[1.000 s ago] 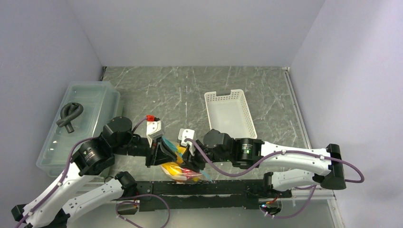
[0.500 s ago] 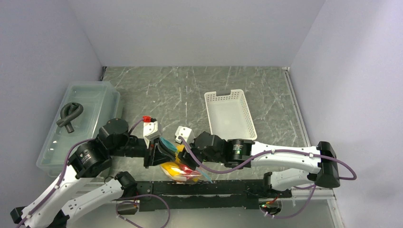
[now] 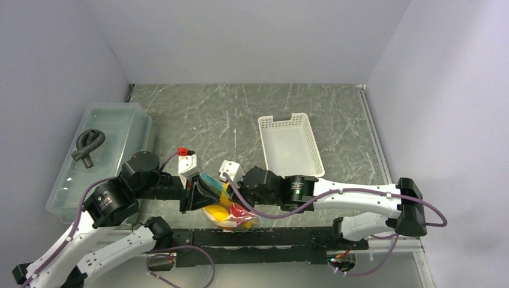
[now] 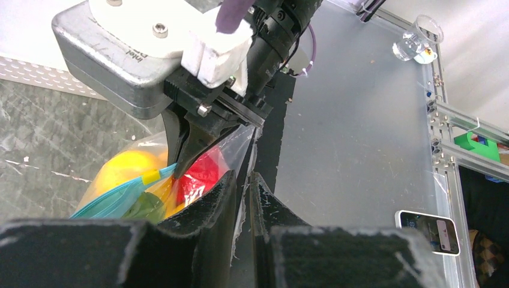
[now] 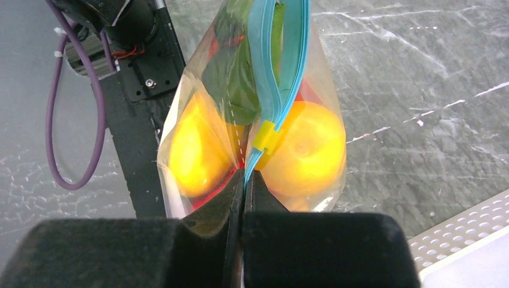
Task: Place the food in the zip-top bag and seal the zipper
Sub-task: Zip the zipper food storage bag at the center of the board.
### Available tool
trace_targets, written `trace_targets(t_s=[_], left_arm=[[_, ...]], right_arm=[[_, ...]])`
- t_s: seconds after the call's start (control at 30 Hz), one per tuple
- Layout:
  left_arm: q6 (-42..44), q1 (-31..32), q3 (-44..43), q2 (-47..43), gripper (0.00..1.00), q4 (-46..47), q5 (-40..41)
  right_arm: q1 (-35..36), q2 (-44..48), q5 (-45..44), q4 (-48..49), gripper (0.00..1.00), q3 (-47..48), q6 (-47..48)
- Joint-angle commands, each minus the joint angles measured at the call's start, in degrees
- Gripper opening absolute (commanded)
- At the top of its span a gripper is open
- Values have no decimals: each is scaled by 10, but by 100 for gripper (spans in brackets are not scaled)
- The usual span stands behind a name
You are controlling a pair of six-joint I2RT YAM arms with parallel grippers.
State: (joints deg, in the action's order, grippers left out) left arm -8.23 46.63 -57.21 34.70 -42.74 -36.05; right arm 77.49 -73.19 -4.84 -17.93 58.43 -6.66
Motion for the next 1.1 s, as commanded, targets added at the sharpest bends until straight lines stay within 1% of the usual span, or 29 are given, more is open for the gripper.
trace_targets(t_s=[0.0,0.2,0.4,0.5,0.63,0.9,1.07], left_arm=[[7,1,-8,-1,20,5,4],[16,1,-22,17,22,4,-10],[45,1,-46,55,32,-11,-27],[57,1,-55,68,36,-10,-38],[63,1,-51,83,38,1,-66],[64,1,-35,118,40,8,-137],[60,1,-32,142,40,4,-158]], right_arm=[[-2,31,23,15,0,11,14],[-1,63,80,3,0,12,53],[-1,89,150,-29,0,23,100],[-1,95,168,-47,0,30,115],[-1,97,189,-67,0,42,128],[-1,109,196,-82,0,58,134],[-1,102,186,-97,0,71,135]])
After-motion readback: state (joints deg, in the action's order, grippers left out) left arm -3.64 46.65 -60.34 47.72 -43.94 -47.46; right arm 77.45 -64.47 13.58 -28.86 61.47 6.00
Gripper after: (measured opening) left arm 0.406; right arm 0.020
